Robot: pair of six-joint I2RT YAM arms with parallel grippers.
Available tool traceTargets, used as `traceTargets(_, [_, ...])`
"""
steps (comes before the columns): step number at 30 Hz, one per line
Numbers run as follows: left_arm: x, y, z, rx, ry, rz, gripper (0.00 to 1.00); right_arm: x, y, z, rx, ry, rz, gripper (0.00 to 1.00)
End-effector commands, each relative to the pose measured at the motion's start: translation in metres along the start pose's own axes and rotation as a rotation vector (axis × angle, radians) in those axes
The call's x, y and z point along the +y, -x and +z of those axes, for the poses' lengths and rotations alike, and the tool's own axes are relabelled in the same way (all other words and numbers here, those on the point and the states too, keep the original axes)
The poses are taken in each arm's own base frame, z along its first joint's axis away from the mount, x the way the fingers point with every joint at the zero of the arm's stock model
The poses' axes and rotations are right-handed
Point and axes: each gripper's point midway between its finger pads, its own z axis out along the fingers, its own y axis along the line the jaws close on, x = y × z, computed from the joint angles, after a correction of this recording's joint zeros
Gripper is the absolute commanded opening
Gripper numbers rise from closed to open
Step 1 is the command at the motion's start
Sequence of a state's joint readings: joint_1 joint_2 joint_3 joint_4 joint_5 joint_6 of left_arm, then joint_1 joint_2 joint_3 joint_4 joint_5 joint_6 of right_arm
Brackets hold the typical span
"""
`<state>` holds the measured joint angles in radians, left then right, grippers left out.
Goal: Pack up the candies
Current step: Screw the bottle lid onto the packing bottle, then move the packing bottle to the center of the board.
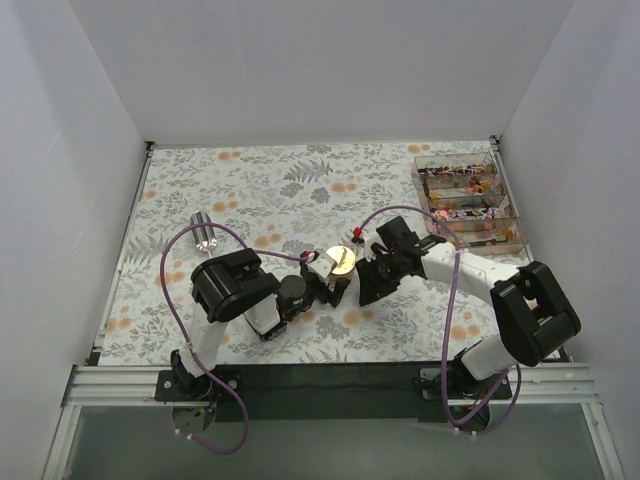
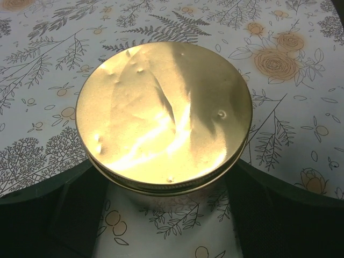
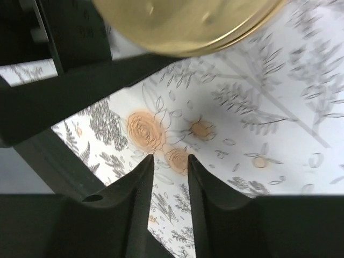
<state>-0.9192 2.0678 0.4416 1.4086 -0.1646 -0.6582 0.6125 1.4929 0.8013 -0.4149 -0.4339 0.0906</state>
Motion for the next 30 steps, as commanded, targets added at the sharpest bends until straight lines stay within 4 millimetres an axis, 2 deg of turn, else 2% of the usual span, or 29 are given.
traceTargets(1, [0.027,0.055,-0.012,-0.266,0.115,0.001,0.70,-0.006,0.046,-0.024,-0.138,-0.059,-0.030,0.41])
traceTargets(7, [0.025,0.057,-0.014,-0.267,0.106,-0.016,0.72,-0.009,0.096,-0.039,-0.287,-0.075,-0.029,0.59])
traceTargets(11, [0.024,0.058,-0.015,-0.271,0.100,-0.030,0.74,-0.007,0.110,-0.030,-0.332,-0.034,0.011,0.63])
traceTargets(15, [0.023,0.060,-0.017,-0.272,0.093,-0.031,0.79,0.000,0.119,-0.012,-0.346,0.025,0.017,0.61])
traceTargets(21, [0.016,0.067,-0.020,-0.286,0.052,-0.041,0.87,0.007,0.125,0.010,-0.333,0.104,0.036,0.51])
traceTargets(26, [0.011,0.074,-0.026,-0.298,0.025,-0.065,0.92,0.006,0.137,0.019,-0.365,0.111,0.059,0.40])
traceTargets(30, [0.014,0.078,-0.037,-0.308,0.037,-0.117,0.97,0.004,0.148,0.024,-0.381,0.084,0.041,0.38])
